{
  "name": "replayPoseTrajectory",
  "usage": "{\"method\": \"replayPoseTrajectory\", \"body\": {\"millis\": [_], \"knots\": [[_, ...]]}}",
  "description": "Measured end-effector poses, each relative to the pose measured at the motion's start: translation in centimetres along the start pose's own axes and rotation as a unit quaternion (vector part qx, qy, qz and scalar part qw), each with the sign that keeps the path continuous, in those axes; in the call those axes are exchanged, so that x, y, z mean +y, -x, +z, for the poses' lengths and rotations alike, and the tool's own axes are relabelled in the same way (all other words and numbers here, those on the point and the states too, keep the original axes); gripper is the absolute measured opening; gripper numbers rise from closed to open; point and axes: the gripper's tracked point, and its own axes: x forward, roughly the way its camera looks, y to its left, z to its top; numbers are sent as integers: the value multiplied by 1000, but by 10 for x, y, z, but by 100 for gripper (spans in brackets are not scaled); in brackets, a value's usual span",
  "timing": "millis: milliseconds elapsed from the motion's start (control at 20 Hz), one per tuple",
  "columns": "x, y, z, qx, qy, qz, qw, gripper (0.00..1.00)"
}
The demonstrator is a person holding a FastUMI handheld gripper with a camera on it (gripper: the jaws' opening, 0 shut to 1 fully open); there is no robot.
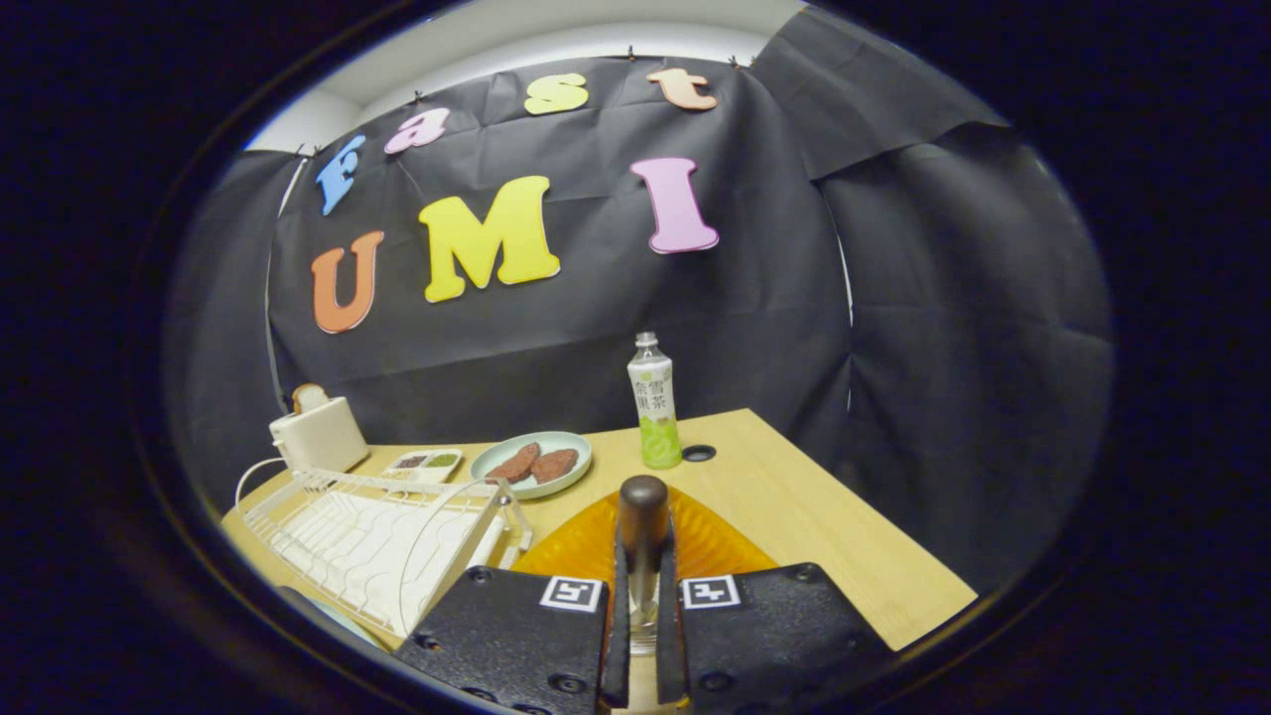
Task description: Take the plate from the dish rack, then take the spoon from the basket and place it into the plate.
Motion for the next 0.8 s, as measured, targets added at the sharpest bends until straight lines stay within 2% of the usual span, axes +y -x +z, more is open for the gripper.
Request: {"method": "replayPoseTrajectory", "body": {"millis": [300, 450, 800], "knots": [[0, 41, 58, -38, 17, -17, 999, 14], [7, 73, 85, -56, 16, -11, 998, 14], [79, 148, 100, -57, 34, 50, 997, 14]]}}
